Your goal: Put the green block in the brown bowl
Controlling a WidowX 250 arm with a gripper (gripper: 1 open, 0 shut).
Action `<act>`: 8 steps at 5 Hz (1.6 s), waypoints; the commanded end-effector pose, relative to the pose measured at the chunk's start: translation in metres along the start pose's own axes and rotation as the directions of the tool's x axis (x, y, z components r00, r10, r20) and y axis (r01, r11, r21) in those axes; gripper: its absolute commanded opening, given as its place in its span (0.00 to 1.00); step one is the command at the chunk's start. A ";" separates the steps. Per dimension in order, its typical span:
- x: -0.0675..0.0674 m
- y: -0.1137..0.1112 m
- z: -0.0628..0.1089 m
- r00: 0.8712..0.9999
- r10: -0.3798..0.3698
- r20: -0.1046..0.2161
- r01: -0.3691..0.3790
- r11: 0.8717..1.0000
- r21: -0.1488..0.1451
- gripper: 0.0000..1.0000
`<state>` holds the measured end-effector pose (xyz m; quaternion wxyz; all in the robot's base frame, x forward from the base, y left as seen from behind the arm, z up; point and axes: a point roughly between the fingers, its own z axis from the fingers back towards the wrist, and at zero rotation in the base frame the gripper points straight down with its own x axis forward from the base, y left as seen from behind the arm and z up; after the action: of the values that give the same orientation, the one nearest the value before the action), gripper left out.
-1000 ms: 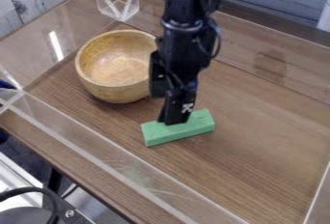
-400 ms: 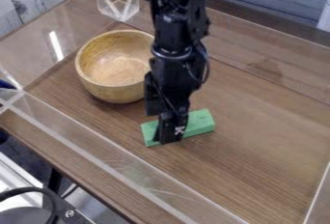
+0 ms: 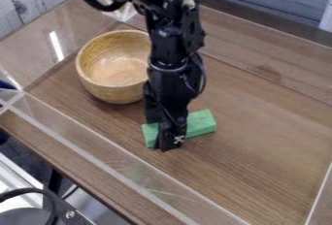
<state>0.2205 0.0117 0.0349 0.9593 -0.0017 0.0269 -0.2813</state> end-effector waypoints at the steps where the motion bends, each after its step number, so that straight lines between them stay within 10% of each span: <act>1: 0.003 0.005 0.003 0.999 0.013 0.042 -0.014 1.000 0.024 1.00; 8: 0.013 0.010 -0.007 0.994 0.044 0.097 -0.048 0.998 0.031 1.00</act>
<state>0.2255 0.0113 0.0198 0.9647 -0.0037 -0.0037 -0.2633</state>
